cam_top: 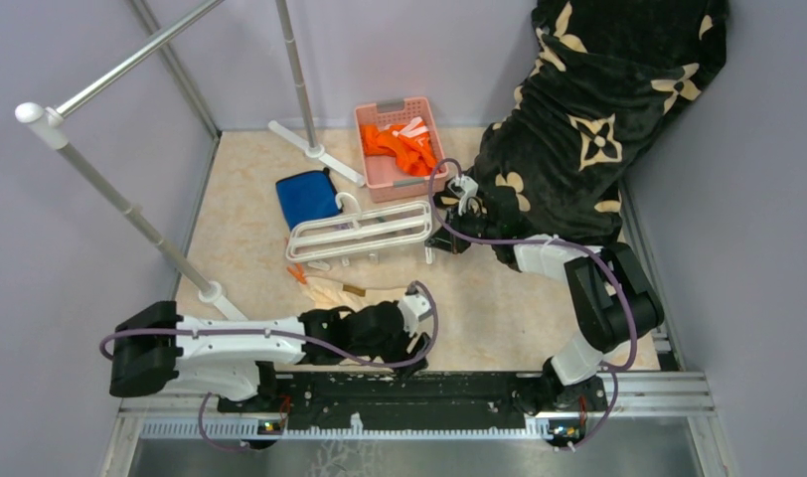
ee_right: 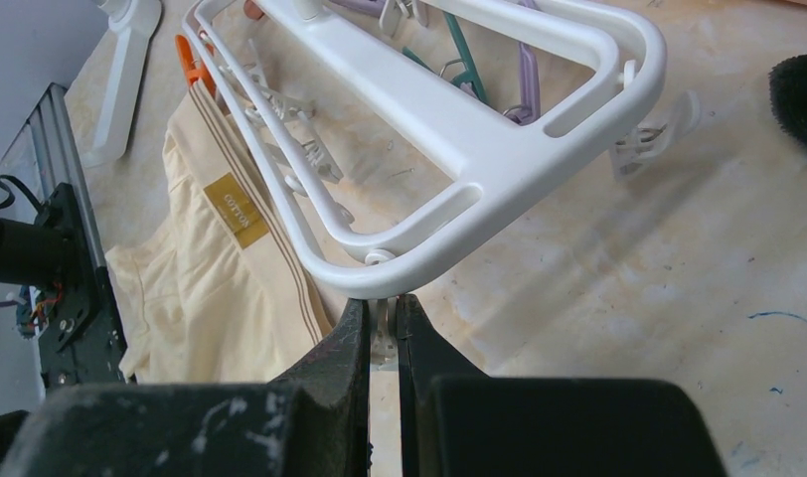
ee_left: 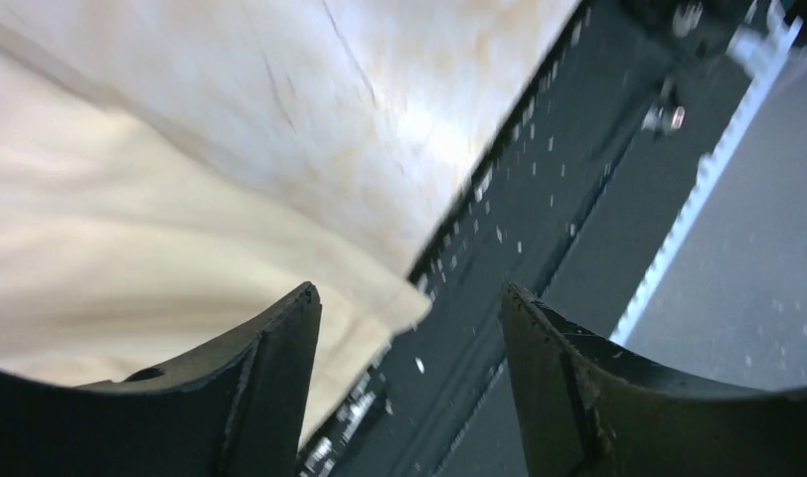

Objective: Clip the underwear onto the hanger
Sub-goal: Adjust the underwear at the center of the board.

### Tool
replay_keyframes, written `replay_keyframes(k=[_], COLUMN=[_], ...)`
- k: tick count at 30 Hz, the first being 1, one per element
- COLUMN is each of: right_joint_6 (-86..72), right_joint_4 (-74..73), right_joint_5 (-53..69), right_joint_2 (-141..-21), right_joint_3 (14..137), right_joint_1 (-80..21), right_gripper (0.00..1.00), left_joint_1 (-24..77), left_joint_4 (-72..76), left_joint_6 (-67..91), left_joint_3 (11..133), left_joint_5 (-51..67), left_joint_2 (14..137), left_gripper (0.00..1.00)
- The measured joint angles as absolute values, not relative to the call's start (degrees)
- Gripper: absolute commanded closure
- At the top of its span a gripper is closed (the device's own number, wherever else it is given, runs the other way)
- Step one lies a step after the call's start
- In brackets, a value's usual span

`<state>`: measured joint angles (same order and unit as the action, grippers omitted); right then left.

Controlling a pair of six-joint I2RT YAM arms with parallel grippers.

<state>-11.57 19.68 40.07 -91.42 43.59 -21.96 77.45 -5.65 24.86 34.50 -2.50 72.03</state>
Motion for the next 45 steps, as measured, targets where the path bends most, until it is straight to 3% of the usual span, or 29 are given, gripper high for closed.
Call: replay_keyframes(k=[7,16,24,33,45], right_joint_6=[-11.55,-11.92,-12.25,-12.23,-12.12], right_joint_4=[19.66,21.39,22.74,22.74,22.7], right_joint_5=[39.64,40.56,41.12,41.67,41.71], right_joint_2=[-91.2,-91.22,-91.22,-91.22,-91.22], right_joint_3=[43.59,43.55,43.55,43.55,43.55], right_joint_1=[-21.96,-21.96,-21.96,-21.96,-22.0], right_gripper=[1.0,1.0,1.0,1.0,1.0], left_joint_1=[70.54,50.59,46.37,40.23,39.97], left_joint_4=[-2.59,0.43,0.27,-0.54,-10.17], left_joint_6=[13.96,-5.15,-25.61,-34.98,-42.59], left_joint_3=[39.53,39.62,40.82,46.15,50.74], left_joint_5=[-5.26,7.25,20.47,27.44,31.33], left_joint_2=[68.12,69.73,79.9,88.07,93.73], left_gripper=[0.28,0.34,0.39,0.4,0.31])
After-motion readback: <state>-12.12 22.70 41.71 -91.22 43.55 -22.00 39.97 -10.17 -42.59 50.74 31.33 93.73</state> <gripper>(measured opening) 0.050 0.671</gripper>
